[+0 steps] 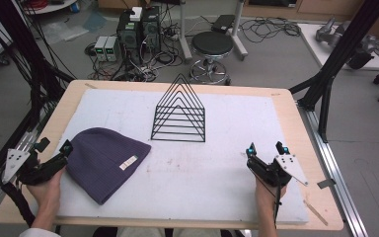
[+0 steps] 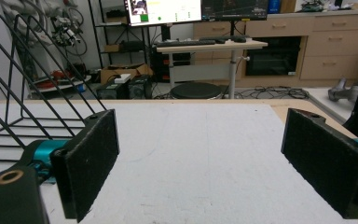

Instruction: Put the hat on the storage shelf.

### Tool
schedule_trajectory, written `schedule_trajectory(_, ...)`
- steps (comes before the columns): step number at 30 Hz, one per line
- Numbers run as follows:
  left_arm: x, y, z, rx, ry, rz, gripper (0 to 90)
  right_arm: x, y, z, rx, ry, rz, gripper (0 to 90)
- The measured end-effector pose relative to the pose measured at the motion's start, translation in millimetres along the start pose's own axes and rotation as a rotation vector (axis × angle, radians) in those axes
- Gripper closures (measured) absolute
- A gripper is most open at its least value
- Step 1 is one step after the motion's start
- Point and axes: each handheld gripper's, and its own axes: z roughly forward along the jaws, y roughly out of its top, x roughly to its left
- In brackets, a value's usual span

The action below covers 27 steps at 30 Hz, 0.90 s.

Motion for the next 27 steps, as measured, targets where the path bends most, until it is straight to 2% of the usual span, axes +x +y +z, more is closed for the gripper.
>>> schedule_trajectory(4,0.0,2.2,1.1,0.011,-0.007,0.006,19.7,-0.7,0.0,-0.3,0.0,-0.003,0.009,10.4)
schedule_trajectory(11,3.0,6.6,6.4,0.055,0.001,-0.007,19.5,-0.6,-0.1,-0.1,0.0,-0.004,0.01,10.4)
schedule_trajectory(16,0.2,8.6,15.1,0.132,0.034,0.007,19.5,1.5,-0.2,-0.5,0.006,-0.005,0.005,10.4)
schedule_trajectory(20,2.0,10.4,19.3,0.187,0.044,-0.019,19.6,3.0,-0.1,-0.4,0.003,0.0,-0.018,10.4)
schedule_trajectory(27,10.3,9.9,23.6,0.287,0.07,-0.067,19.6,4.9,-0.4,0.1,0.009,0.003,-0.023,10.4)
